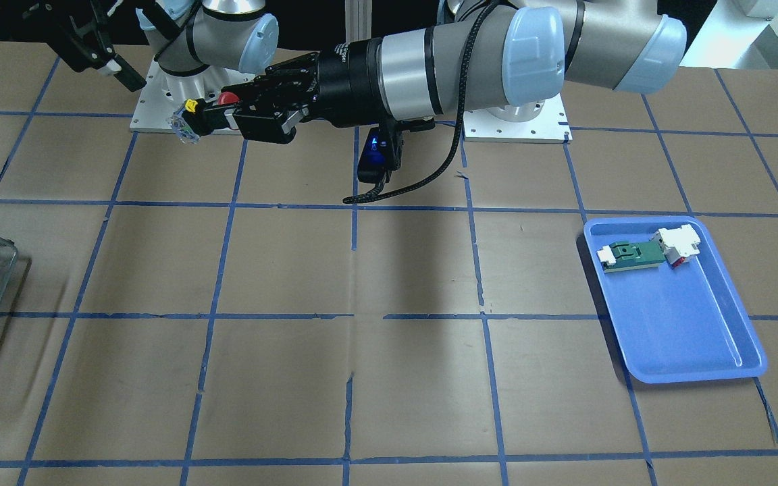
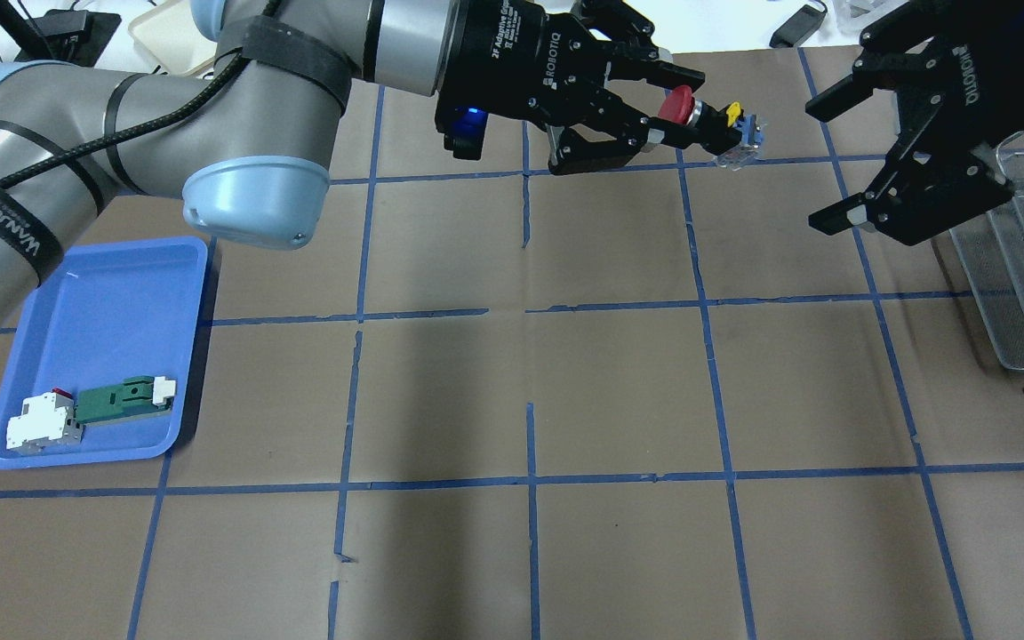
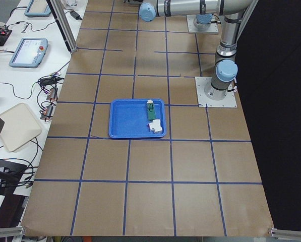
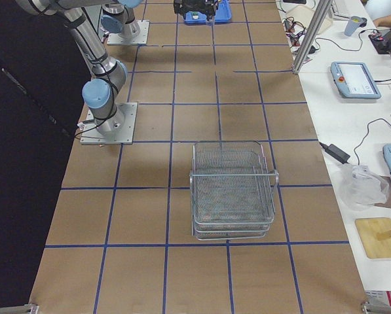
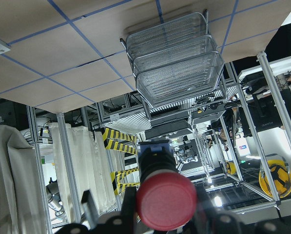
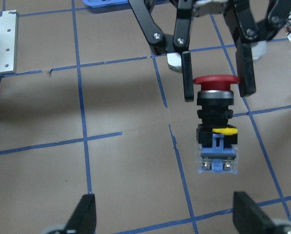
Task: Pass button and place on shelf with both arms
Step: 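Carry the button with the left gripper toward the right gripper while the right gripper approaches, then close the right gripper on the button body below the left gripper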
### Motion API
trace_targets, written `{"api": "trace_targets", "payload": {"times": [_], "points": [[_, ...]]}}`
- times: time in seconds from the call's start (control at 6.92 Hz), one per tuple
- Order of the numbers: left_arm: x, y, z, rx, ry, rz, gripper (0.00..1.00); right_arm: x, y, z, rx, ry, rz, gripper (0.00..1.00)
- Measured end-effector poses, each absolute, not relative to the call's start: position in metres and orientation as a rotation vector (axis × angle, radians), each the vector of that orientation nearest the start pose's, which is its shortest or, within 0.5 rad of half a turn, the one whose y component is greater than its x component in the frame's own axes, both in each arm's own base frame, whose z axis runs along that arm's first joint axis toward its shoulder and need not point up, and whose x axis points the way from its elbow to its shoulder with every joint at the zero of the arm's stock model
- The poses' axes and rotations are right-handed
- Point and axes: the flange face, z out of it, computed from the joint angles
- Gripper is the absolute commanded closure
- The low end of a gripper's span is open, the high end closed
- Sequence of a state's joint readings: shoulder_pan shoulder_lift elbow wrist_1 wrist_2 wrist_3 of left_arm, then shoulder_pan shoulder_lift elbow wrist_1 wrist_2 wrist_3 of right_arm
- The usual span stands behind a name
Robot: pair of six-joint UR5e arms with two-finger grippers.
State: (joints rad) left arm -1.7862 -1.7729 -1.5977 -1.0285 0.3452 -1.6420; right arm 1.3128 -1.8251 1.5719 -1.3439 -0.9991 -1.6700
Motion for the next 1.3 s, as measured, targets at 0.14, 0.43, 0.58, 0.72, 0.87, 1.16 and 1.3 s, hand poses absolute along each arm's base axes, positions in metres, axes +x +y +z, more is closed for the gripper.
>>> {"api": "trace_targets", "payload": {"times": [0.14, 0.43, 0.58, 0.72, 0.87, 1.16, 1.3], "points": [[-0.345, -0.509, 0.491, 1.139, -1.663, -0.937, 1.00, 0.088, -0.412, 0.597, -1.801, 2.084, -0.751, 0.00], [-0.345, -0.507, 0.492, 1.137, -1.664, -0.936, 1.00, 0.087, -0.424, 0.592, -1.812, 2.098, -0.820, 0.00], [-0.345, -0.507, 0.492, 1.137, -1.664, -0.938, 1.00, 0.087, -0.429, 0.588, -1.798, 2.113, -0.832, 0.00], [-0.346, -0.507, 0.491, 1.138, -1.664, -0.938, 1.00, 0.088, -0.430, 0.586, -1.760, 2.136, -0.828, 0.00], [-0.346, -0.507, 0.492, 1.136, -1.665, -0.937, 1.00, 0.089, -0.430, 0.584, -1.737, 2.146, -0.819, 0.00], [-0.345, -0.503, 0.497, 1.130, -1.666, -0.931, 1.00, 0.094, -0.428, 0.572, -1.714, 2.139, -0.781, 0.00], [-0.345, -0.501, 0.499, 1.129, -1.666, -0.930, 1.00, 0.100, -0.426, 0.565, -1.716, 2.125, -0.762, 0.00]]}}
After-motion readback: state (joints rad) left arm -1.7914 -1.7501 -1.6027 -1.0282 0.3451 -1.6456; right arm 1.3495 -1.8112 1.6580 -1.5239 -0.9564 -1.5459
